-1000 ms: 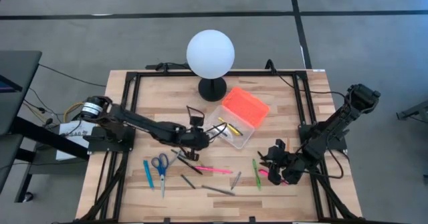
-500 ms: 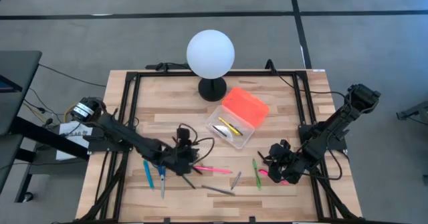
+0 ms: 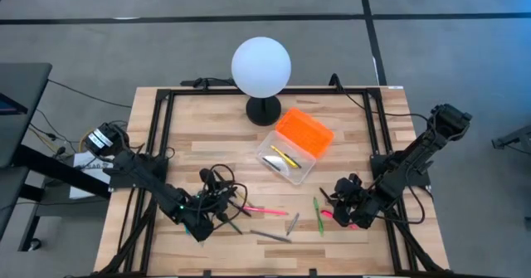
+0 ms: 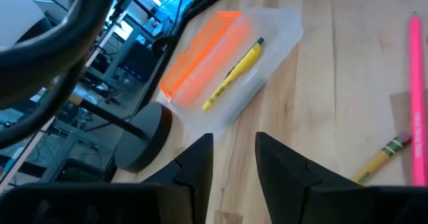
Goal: Pick & place school supplies into a supply box
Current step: Put the black pen into the orange supply box
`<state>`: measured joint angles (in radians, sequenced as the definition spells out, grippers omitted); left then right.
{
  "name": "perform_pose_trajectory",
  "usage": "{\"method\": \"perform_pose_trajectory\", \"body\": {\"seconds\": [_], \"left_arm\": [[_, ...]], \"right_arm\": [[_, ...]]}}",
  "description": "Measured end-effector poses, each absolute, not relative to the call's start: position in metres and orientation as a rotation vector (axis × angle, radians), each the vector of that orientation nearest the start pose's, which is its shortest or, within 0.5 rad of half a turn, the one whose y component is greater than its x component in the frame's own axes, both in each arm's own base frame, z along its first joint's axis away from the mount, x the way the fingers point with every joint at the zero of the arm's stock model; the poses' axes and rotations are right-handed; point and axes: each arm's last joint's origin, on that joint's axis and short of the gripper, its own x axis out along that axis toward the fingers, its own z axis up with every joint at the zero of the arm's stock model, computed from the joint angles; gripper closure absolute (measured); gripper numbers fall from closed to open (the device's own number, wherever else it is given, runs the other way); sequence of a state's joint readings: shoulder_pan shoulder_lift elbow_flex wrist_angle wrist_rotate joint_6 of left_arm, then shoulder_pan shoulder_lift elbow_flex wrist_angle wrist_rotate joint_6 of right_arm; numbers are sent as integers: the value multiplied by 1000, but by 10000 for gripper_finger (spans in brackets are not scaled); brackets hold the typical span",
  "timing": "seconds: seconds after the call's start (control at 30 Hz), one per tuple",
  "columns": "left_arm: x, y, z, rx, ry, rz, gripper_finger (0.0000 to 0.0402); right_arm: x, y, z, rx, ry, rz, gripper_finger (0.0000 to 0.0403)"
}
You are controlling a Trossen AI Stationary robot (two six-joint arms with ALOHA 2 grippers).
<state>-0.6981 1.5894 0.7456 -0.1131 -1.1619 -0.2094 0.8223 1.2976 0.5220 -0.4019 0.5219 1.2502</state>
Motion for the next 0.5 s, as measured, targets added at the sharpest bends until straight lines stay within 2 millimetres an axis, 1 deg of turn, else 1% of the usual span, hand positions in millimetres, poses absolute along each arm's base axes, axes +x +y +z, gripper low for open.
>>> {"method": "perform_pose_trajectory", "body": {"seconds": [0.1, 0.27, 0.37, 0.5], "left_arm": [[230, -158, 159, 575, 523, 483, 295], [231, -158, 160, 573, 523, 486, 295], [231, -158, 160, 573, 523, 486, 295], [231, -158, 160, 572, 523, 486, 295]], "right_arm": [[148, 137, 142, 407, 875, -342, 310], [150, 137, 127, 327, 899, -404, 310], [153, 140, 120, 322, 900, -407, 310], [155, 143, 116, 319, 960, -399, 310]]}}
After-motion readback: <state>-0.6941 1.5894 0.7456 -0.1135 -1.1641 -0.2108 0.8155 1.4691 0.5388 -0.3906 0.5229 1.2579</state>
